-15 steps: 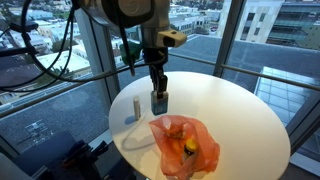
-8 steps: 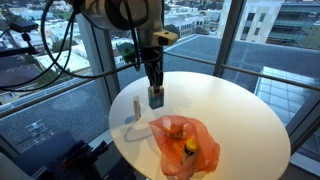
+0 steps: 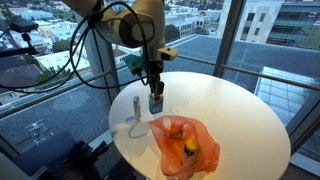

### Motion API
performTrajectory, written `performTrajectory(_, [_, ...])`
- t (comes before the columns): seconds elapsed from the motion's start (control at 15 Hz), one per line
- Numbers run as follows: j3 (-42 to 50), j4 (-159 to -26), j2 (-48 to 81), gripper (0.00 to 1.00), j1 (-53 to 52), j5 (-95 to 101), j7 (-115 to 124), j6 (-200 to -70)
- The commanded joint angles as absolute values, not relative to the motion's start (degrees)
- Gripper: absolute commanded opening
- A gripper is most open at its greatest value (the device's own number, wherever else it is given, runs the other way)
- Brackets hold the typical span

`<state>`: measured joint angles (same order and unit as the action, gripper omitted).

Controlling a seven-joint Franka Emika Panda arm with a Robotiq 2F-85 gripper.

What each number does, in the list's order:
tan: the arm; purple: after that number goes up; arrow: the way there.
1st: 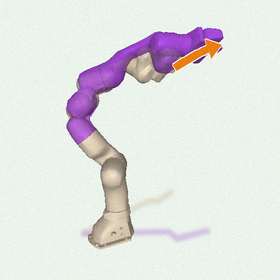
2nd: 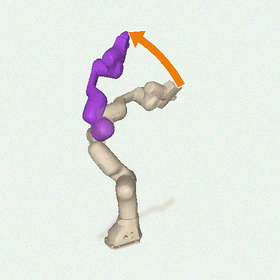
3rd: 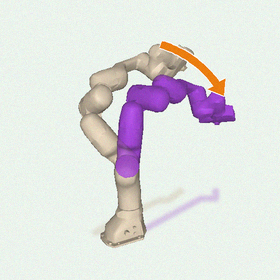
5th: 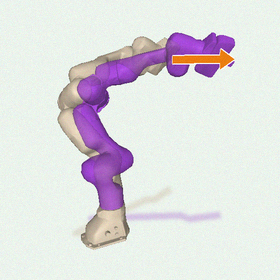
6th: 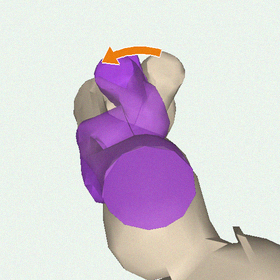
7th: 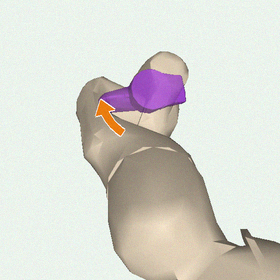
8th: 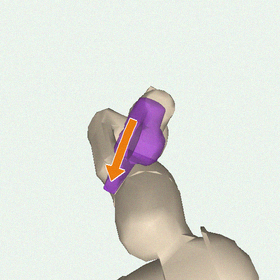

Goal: Remove the blue box from the plastic

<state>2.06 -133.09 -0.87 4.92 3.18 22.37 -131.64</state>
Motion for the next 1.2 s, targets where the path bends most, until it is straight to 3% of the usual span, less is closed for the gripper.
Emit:
performTrajectory(0.0, [2.36, -130.97, 2.05, 0.23, 4.08, 0.44, 22.18, -132.52])
performTrajectory(0.93, [3.3, -131.0, 7.15, 0.23, 2.53, 1.72, 28.2, -135.7])
performTrajectory(1.0, [3.35, -131.07, 7.07, 0.73, 2.51, 1.65, 28.19, -135.55])
performTrajectory(1.13, [3.48, -131.26, 6.72, 0.81, 2.48, 1.48, 28.1, -135.41])
